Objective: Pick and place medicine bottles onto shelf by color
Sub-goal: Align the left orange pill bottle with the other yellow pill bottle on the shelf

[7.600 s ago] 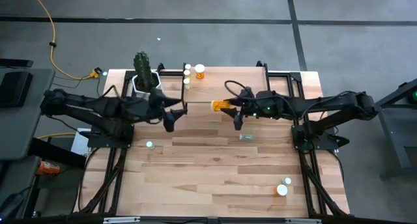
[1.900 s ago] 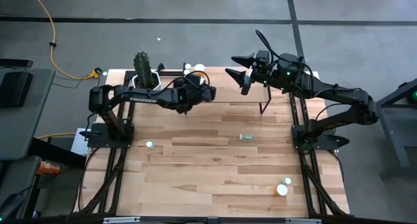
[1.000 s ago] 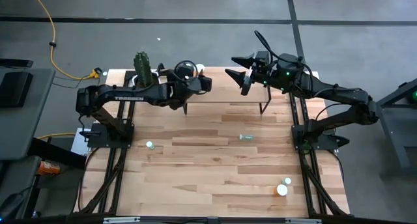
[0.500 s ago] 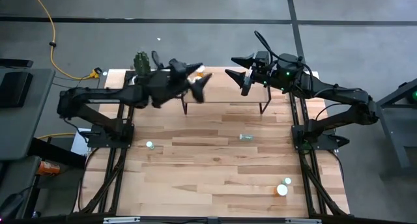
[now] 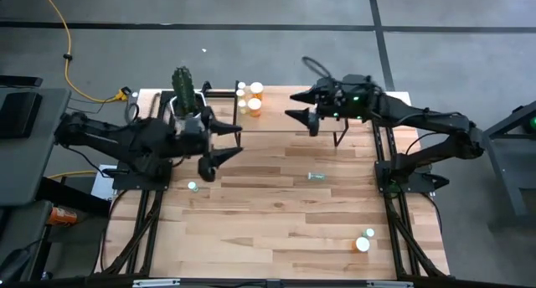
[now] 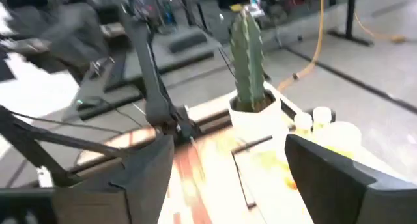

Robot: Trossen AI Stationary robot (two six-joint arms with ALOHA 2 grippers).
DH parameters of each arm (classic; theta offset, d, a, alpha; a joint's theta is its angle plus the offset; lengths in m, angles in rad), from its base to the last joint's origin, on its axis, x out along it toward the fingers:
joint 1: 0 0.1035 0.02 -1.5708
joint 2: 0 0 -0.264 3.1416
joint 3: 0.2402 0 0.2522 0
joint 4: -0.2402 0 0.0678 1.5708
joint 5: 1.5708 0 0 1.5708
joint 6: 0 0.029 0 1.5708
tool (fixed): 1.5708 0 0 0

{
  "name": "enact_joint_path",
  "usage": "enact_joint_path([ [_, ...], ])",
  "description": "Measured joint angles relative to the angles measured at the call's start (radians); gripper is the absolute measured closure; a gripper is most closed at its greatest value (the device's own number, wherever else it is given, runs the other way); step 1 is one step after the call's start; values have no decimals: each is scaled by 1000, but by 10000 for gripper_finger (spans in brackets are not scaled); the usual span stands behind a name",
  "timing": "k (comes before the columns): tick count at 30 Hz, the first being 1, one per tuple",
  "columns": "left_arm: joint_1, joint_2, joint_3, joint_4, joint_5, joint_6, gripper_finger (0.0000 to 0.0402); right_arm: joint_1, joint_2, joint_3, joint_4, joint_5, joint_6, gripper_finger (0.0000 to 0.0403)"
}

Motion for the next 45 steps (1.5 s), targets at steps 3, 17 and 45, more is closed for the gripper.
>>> enact_joint_path([
  [3, -49, -70, -110, 137, -62, 25, 164, 19, 55, 0, -2, 29, 24, 143],
  [17, -80, -250, -182, 219, -68, 183, 393, 42, 544, 308, -194, 41, -139, 381],
  [45, -80, -251, -183, 168, -118, 175, 401, -72, 694, 433, -290, 136, -167, 403],
])
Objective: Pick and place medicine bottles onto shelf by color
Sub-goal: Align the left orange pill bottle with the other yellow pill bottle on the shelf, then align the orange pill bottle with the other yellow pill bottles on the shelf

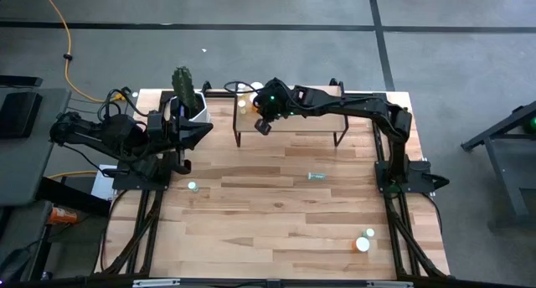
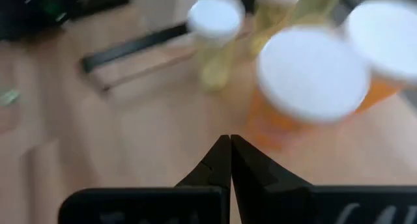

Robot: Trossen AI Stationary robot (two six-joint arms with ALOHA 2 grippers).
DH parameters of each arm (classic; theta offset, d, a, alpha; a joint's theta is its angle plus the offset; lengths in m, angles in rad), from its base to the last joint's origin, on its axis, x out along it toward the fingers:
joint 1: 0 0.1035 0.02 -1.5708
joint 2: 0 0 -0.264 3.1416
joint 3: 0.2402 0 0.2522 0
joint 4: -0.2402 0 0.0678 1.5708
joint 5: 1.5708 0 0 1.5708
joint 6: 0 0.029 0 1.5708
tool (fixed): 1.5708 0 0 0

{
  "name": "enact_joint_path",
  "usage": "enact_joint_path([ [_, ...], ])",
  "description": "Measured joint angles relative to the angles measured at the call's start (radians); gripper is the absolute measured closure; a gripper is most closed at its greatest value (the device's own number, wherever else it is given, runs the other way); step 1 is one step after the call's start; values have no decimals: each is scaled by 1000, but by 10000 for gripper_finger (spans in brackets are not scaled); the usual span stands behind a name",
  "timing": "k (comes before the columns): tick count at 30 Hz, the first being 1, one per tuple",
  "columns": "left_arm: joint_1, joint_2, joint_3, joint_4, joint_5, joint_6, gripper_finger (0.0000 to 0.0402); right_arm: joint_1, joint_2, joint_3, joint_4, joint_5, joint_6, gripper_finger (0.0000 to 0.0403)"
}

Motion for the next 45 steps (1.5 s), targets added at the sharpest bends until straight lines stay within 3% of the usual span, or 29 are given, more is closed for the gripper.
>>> enact_joint_path([
  [5, 0, 0, 0, -1, 1, 0, 401, 47, -96, -1, -204, -118, -5, 403],
  [10, 0, 0, 0, -24, 3, 0, 401, 178, -280, -160, -322, -67, 19, 403],
  [14, 0, 0, 0, -30, 4, 0, 400, 307, -480, -433, -259, 33, 256, 403],
  [17, 0, 0, 0, -30, 3, 0, 398, 412, -620, -576, -208, 46, 494, 403],
  [23, 1, 0, 0, -30, -22, 25, 401, 603, -784, -670, -267, -121, 879, 403],
  [31, 0, 0, 0, -29, -23, 26, 401, 768, -814, -725, -314, -286, 1233, 396],
  [37, 0, 0, 0, -29, -23, 26, 399, 895, -789, -725, -319, -278, 1454, 337],
  [45, 0, 0, 0, -29, -24, 26, 398, 1067, -731, -725, -305, -267, 1870, 191],
])
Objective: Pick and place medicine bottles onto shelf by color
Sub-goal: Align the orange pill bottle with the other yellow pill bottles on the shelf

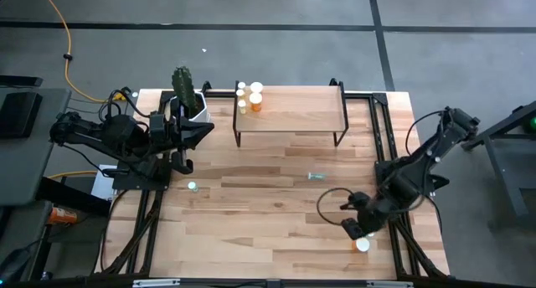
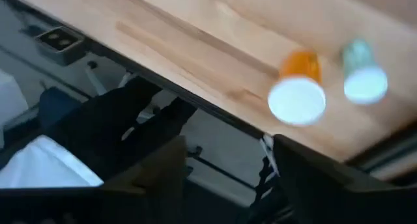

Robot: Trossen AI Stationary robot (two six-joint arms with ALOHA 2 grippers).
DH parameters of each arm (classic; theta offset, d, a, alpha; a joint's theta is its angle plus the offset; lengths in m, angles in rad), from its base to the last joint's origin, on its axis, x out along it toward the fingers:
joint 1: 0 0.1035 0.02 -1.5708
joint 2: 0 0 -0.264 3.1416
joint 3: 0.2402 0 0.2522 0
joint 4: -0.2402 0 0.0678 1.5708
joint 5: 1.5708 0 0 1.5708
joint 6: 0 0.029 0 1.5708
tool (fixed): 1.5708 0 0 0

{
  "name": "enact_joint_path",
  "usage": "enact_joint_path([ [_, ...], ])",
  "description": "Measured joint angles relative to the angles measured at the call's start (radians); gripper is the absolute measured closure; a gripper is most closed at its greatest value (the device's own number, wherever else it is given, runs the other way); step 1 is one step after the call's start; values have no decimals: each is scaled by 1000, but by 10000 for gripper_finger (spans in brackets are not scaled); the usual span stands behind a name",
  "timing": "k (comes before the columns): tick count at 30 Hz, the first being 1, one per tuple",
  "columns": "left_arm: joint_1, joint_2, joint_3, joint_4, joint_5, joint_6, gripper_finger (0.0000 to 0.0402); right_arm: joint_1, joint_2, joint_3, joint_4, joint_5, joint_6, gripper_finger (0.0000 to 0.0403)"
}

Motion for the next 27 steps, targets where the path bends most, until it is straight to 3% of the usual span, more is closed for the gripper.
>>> enact_joint_path([
  [4, 0, 0, 0, 0, 0, 0, 398, 73, 39, 0, 50, 2, 158, 127],
  [8, 0, 0, 0, 0, -2, 0, 398, 127, 85, 0, 151, 46, 273, 94],
  [17, 0, 0, 0, 1, -1, 0, 398, 165, 221, 28, 287, 82, 362, 89],
  [27, 0, 0, 1, 11, -1, 0, 398, 163, 296, 182, 49, 86, 370, 89],
])
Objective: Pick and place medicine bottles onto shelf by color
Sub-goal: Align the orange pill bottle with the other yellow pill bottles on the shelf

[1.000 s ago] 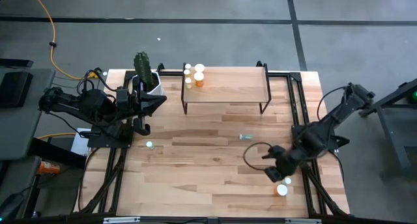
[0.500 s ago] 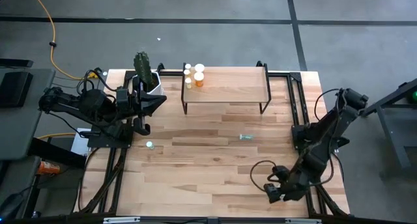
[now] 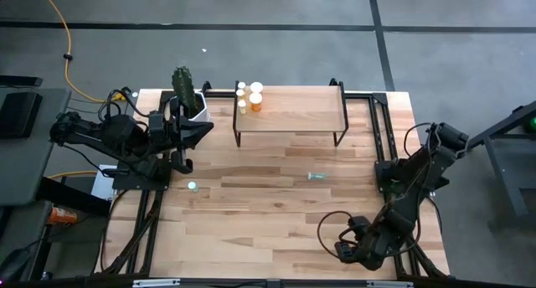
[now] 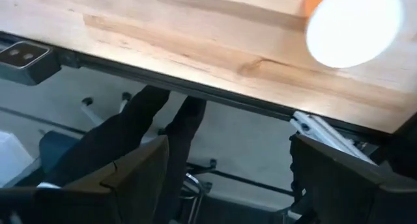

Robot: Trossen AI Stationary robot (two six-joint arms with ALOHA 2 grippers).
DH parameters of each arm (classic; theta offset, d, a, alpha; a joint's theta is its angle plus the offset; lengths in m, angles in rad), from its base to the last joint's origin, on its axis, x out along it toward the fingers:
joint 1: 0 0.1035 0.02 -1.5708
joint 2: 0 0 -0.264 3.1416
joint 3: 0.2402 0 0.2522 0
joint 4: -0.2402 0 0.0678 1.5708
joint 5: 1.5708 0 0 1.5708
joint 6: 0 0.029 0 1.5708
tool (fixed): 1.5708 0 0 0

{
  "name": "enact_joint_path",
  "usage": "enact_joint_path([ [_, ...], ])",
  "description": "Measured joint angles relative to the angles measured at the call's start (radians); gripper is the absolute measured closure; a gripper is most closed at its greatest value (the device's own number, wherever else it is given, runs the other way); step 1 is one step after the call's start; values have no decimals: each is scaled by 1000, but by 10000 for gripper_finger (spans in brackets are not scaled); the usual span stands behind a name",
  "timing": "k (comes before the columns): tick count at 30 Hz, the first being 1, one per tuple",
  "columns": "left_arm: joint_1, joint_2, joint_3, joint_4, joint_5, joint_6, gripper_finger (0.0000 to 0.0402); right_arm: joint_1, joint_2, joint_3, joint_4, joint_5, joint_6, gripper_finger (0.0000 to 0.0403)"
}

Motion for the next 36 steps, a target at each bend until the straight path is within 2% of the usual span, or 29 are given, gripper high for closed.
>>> enact_joint_path([
  [36, 0, 0, 0, 5, 1, 42, 398, -21, 0, 3, -52, 3, -3, 89],
])
